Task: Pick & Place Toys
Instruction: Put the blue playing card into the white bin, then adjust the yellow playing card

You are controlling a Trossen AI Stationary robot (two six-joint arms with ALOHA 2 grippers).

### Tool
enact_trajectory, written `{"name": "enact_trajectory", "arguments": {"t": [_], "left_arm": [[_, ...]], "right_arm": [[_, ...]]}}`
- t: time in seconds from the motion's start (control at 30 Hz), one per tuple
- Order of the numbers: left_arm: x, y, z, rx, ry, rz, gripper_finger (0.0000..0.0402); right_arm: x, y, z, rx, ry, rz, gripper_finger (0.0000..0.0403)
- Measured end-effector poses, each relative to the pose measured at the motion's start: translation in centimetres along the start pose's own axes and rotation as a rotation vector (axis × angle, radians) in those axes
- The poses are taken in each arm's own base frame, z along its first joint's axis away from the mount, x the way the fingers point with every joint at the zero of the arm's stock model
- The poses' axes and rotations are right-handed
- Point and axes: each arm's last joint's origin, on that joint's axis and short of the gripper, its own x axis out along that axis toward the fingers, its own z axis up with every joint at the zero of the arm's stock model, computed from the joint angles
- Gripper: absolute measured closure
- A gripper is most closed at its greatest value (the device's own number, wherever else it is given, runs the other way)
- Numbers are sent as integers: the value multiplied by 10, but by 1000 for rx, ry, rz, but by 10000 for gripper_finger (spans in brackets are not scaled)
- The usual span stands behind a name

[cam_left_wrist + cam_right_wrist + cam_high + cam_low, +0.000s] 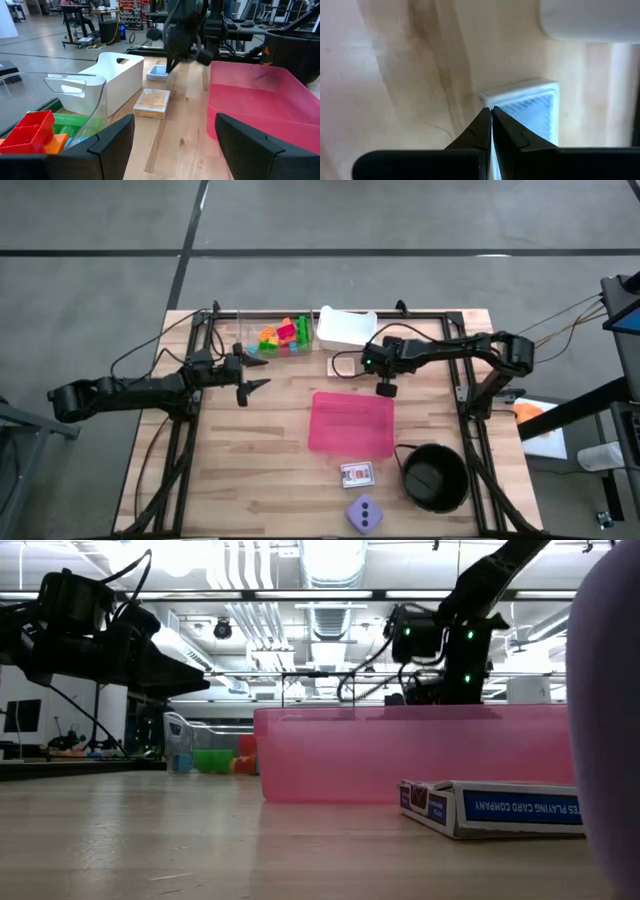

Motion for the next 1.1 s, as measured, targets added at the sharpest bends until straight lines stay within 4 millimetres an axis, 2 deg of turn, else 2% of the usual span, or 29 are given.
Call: {"name": "enact_trajectory", "arguments": {"t": [0.33,0.6,0.7,0.97,1.1], "left_arm": [[0,0,0,0,0,0,121],[0,0,0,-1,0,0,121],[0,0,0,-2,0,0,121],[0,0,0,-1,0,0,121],[0,0,0,-2,0,-1,121]], "right_arm": [[-21,-7,-3,30,-65,26,386],[-27,-18,-5,221,-91,51,375],[-29,-23,-7,267,-91,54,336],[-27,-27,-8,264,-85,49,173],[-24,-28,-8,262,-74,48,124]]}}
